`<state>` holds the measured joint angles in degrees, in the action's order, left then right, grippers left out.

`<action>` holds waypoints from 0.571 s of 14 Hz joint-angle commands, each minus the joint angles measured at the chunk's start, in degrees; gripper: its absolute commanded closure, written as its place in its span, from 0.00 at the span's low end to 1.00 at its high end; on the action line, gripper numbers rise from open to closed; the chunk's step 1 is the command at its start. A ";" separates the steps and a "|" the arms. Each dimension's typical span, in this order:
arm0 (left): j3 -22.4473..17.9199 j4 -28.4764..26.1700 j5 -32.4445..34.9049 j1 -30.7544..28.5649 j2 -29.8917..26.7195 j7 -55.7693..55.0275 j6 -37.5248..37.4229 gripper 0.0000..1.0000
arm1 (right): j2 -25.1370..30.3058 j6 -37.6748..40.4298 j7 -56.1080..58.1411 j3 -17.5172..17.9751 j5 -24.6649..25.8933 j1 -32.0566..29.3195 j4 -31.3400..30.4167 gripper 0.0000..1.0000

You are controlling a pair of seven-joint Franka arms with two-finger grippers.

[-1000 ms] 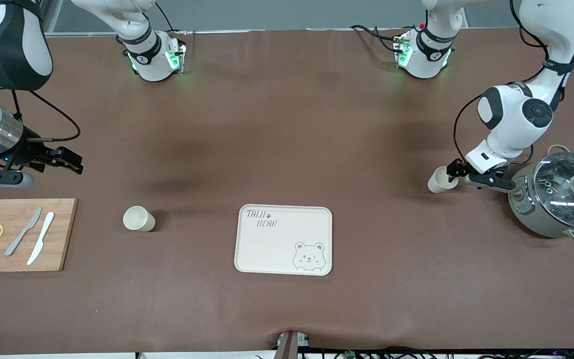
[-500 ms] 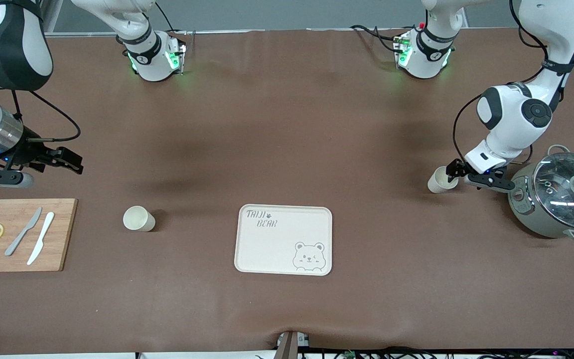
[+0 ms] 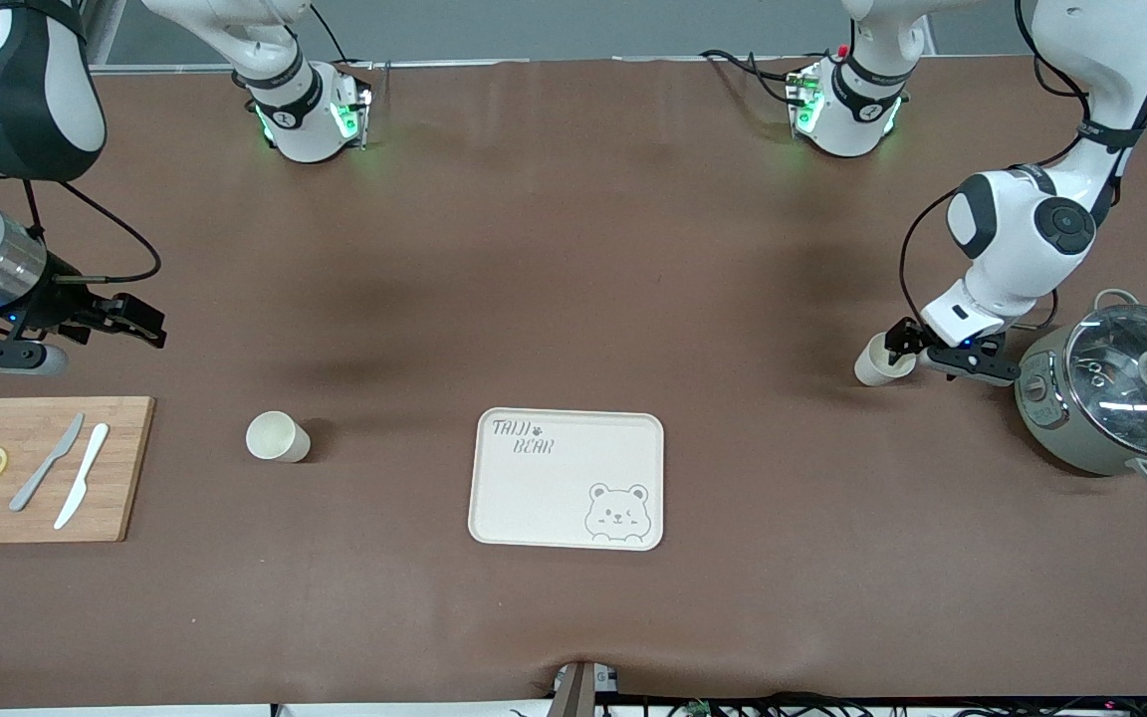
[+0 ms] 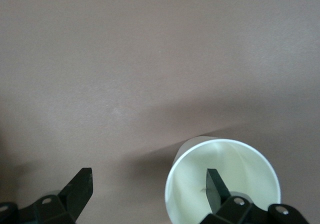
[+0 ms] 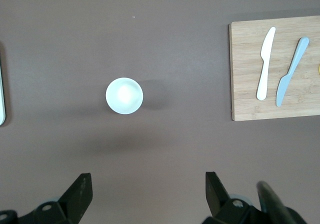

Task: Place white IKEA cup upright on tray with both arms
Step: 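Lower the left gripper around the cup rim and close it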

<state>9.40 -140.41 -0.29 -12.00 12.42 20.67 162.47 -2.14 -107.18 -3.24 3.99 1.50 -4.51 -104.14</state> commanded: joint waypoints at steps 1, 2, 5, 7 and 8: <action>0.61 0.14 0.29 -0.22 0.59 -0.10 1.00 0.00 | -0.32 0.13 -0.01 0.58 0.70 -0.59 0.52 0.00; 0.70 0.23 0.38 -0.22 0.76 -0.10 1.09 0.00 | -0.32 0.13 -0.01 0.58 0.70 -0.59 0.52 0.00; 1.23 0.67 0.29 -0.48 1.38 -0.10 1.00 0.00 | -0.32 0.13 -0.01 0.58 0.70 -0.59 0.52 0.00; 1.40 1.10 -0.50 -0.48 2.17 -0.01 1.00 0.00 | -0.32 0.13 -0.01 0.58 0.70 -0.59 0.52 0.00; 1.84 1.11 -0.50 -0.57 2.34 -0.01 1.00 0.00 | -0.32 0.13 -0.01 0.58 0.70 -0.59 0.52 0.00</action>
<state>10.13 -140.04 -0.29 -12.01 13.61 20.62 162.48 -2.14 -107.18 -3.24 3.99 1.50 -4.51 -104.14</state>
